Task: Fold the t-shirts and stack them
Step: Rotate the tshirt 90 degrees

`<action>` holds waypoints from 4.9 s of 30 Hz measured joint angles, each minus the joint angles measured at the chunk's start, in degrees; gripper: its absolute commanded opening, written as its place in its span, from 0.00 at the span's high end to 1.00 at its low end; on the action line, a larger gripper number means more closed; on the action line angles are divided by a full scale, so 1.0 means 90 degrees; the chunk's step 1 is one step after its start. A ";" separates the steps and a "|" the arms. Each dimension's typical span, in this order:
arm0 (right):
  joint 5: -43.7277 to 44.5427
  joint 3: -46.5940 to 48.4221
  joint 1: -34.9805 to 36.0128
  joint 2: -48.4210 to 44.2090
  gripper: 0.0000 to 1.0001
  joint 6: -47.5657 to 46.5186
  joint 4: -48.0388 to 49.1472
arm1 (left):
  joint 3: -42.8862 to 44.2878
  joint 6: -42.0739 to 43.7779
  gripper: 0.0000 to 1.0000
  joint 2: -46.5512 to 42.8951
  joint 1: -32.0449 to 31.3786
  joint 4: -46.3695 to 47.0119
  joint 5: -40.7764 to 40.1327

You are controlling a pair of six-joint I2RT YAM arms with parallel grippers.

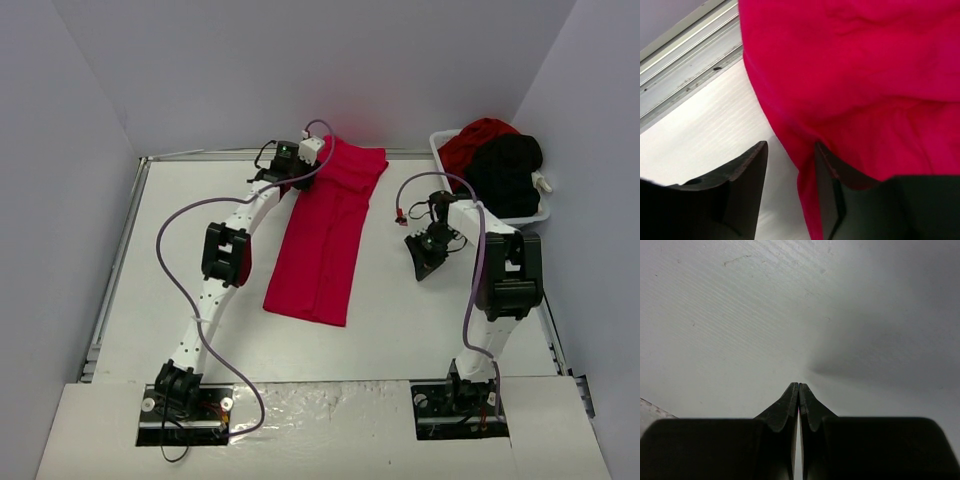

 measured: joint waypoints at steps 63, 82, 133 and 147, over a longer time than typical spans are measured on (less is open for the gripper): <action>0.0080 0.0090 0.0070 0.0546 1.00 -0.0066 -0.0119 | 0.0882 0.2322 0.98 0.0549 -0.0556 -0.0597 -0.2159; 0.0080 0.0095 0.0214 0.0546 1.00 -0.0078 -0.0121 | 0.0814 0.1938 0.98 0.0503 -0.0304 -0.0831 -0.2997; -0.0272 -0.0464 0.2764 -0.2081 0.87 0.0029 -0.0061 | -1.0788 0.2764 0.14 -1.1213 -0.0750 -0.2652 0.0117; -0.0095 -0.0614 0.1440 -0.1736 0.83 0.0053 0.0075 | -1.3095 0.3126 0.15 -1.1749 -0.2356 -0.1367 -0.1532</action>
